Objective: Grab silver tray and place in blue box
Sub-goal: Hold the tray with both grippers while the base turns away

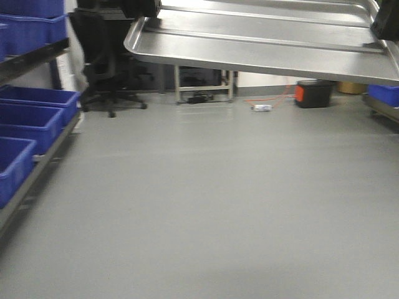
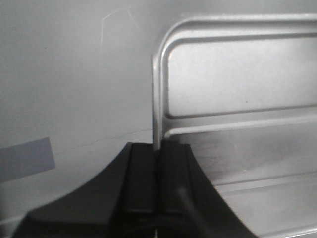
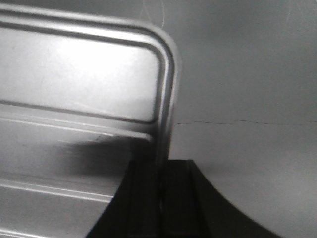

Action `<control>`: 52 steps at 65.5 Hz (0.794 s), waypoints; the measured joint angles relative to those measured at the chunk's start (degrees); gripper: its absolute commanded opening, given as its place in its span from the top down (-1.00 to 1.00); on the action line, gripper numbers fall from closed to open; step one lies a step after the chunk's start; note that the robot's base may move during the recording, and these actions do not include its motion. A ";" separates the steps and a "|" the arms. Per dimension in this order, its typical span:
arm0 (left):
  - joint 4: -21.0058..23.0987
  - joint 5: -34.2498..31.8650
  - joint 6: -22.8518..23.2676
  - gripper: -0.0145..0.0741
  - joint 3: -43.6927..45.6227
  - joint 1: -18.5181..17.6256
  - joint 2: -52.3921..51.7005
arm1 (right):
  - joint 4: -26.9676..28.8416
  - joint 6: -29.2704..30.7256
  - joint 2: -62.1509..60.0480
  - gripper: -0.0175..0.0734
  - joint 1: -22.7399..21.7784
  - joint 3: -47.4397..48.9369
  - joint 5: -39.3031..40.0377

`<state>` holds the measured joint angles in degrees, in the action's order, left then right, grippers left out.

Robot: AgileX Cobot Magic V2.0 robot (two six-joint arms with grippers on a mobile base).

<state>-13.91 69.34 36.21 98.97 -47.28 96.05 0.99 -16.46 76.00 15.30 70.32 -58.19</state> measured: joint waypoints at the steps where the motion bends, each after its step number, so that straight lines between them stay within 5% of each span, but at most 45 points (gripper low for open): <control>1: 0.00 0.00 0.00 0.91 0.00 0.00 0.00 | 0.00 0.00 0.00 0.49 0.00 0.00 0.00; 52: 0.48 0.21 0.00 0.91 0.00 -0.13 0.00 | 0.00 0.00 0.00 0.49 0.00 0.00 -0.34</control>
<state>-13.43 69.55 36.21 98.97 -47.41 96.05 0.99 -16.46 76.00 15.30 70.32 -58.53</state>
